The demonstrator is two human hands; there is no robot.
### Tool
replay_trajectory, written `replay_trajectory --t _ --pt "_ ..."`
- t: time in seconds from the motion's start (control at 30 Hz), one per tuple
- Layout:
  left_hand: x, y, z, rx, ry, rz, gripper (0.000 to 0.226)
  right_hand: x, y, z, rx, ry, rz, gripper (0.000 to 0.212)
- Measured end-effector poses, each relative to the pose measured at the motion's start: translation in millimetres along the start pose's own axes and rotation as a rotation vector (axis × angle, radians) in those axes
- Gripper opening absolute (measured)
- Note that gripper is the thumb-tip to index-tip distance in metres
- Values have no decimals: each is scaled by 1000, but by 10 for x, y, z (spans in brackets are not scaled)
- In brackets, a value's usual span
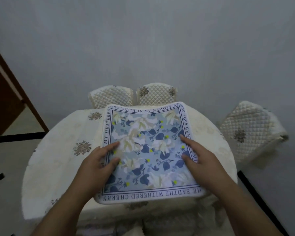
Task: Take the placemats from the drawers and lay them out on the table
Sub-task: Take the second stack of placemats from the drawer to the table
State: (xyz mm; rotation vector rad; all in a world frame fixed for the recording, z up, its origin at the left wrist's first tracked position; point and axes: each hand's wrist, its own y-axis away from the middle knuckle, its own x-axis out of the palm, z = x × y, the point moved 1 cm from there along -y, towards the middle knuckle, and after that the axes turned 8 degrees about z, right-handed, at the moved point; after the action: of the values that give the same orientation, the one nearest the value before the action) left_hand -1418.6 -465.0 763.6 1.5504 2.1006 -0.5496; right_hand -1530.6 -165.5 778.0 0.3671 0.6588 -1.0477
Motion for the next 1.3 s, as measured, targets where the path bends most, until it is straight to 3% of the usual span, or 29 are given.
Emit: replay_trajectory --t 0.17,0.37,0.7,0.97,1.3 --pt "-114 767 -140 -29 -63 -190 46 -30 328 278 -132 19 55 54" --pt "-184 1969 -259 -152 36 -388 43 140 807 581 -325 56 182 53" --pt "-452 3795 -170 -351 -17 -703 43 982 1528 1321 -509 21 464 58" --pt "-804 4734 204 -393 -14 -818 46 1694 2016 1950 -596 98 554 59" --pt "-1802 5873 955 -476 -24 -861 43 2986 2732 2945 -647 101 627 59"
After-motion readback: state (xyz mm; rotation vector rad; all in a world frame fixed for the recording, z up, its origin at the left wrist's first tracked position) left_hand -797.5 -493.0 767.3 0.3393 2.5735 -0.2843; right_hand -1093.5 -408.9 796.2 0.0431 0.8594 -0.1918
